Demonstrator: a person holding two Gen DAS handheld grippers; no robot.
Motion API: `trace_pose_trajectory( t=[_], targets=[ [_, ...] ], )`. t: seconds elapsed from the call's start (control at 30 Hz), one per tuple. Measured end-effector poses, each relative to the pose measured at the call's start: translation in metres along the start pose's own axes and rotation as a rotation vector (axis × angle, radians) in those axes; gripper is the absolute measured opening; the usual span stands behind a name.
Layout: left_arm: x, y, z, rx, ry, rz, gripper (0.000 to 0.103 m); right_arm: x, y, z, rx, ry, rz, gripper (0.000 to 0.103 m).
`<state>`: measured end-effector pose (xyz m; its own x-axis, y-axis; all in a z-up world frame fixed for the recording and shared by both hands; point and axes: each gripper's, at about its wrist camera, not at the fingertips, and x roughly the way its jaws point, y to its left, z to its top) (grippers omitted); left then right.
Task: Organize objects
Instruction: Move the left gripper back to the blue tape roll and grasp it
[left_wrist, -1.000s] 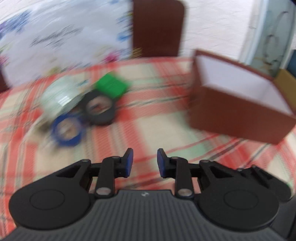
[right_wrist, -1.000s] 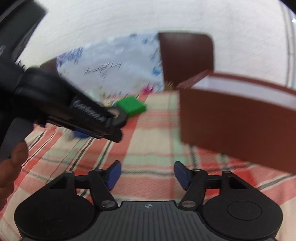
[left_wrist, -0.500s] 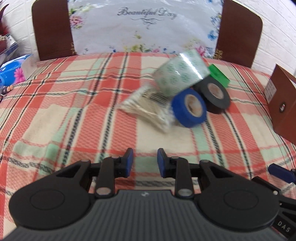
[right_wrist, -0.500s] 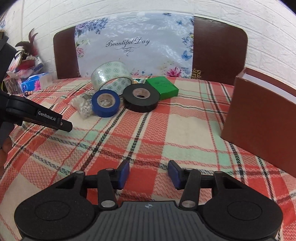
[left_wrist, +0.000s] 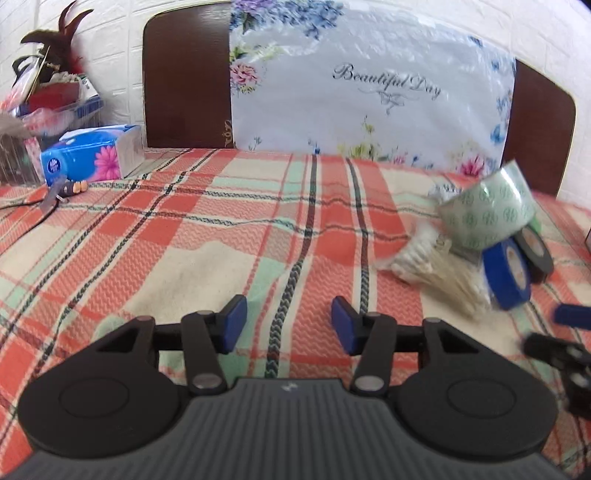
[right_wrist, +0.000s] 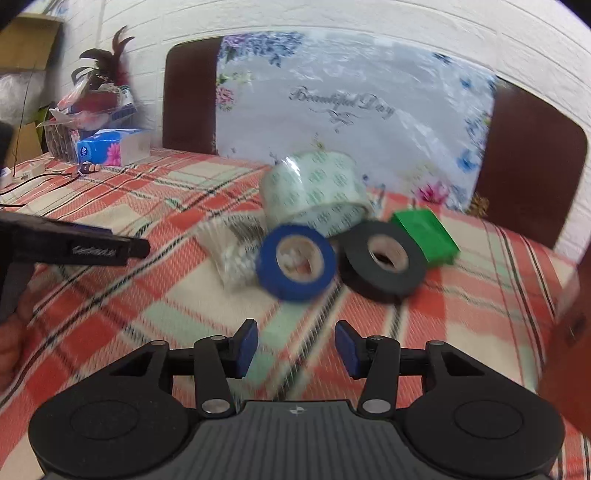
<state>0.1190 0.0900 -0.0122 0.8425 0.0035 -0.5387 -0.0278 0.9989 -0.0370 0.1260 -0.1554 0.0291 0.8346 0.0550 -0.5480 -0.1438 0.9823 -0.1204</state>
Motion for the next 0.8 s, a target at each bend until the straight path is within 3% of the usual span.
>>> trace_pose_trajectory(
  t=[0.1,0.17,0.4,0.6,0.8],
  targets=[
    [0.001,-0.004,0.0,0.015,-0.008,0.004,0.054,0.016,-0.001,0.018,0.03,-0.045,-0.002,0.048],
    [0.002,-0.004,0.0,0.008,-0.008,-0.007,0.056,0.024,-0.006,0.026,0.081,-0.054,0.014,0.058],
    [0.005,-0.004,-0.001,0.008,-0.005,-0.014,0.058,0.026,-0.013,0.025,0.119,-0.023,0.044,0.057],
    [0.006,-0.008,-0.001,0.034,0.001,-0.002,0.059,-0.029,-0.016,-0.009,0.059,-0.018,0.009,0.057],
    [0.002,-0.021,0.001,0.098,0.031,0.057,0.061,-0.109,-0.043,-0.064,-0.024,-0.007,-0.176,0.058]
  ],
)
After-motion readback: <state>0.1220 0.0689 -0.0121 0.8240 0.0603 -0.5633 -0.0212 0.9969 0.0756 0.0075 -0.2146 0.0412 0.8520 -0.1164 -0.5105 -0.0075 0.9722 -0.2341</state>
